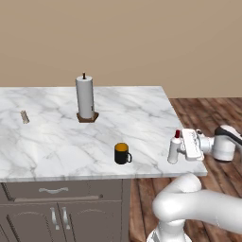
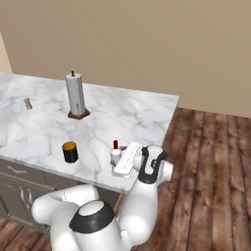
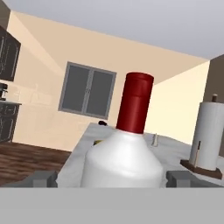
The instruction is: Open the cabinet directly in front. Then move the liquor and the mug to the dining counter with the candle on it.
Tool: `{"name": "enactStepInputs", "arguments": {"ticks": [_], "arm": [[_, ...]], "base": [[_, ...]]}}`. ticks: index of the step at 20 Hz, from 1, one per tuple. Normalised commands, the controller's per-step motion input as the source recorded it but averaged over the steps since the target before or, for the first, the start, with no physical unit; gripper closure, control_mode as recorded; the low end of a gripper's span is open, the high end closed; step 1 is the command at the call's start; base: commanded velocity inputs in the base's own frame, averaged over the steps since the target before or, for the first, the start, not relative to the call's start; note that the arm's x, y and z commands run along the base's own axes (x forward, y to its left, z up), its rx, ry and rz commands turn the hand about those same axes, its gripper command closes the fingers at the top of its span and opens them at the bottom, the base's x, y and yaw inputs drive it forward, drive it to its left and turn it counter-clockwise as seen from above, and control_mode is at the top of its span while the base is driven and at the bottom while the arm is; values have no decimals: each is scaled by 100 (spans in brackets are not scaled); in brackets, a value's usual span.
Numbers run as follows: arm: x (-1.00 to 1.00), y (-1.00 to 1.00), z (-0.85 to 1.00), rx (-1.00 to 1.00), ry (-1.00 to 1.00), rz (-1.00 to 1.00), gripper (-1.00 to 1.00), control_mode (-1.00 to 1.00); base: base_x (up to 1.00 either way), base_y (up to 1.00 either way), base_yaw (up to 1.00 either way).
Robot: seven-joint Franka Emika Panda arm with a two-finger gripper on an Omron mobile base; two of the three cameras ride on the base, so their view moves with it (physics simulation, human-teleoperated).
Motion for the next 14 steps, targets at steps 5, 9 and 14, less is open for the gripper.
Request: {"name": "enactStepInputs", "arguments": {"ticks": [5,9,14], "arm": [[0,-12,30,4,0,0,-100,-100],[0,-29,36,2,0,0,-100,-100],[-1,-30,38,2,0,0,-100,-100]], "base": [[0,0,0],[0,0,0],[0,0,0]]}}
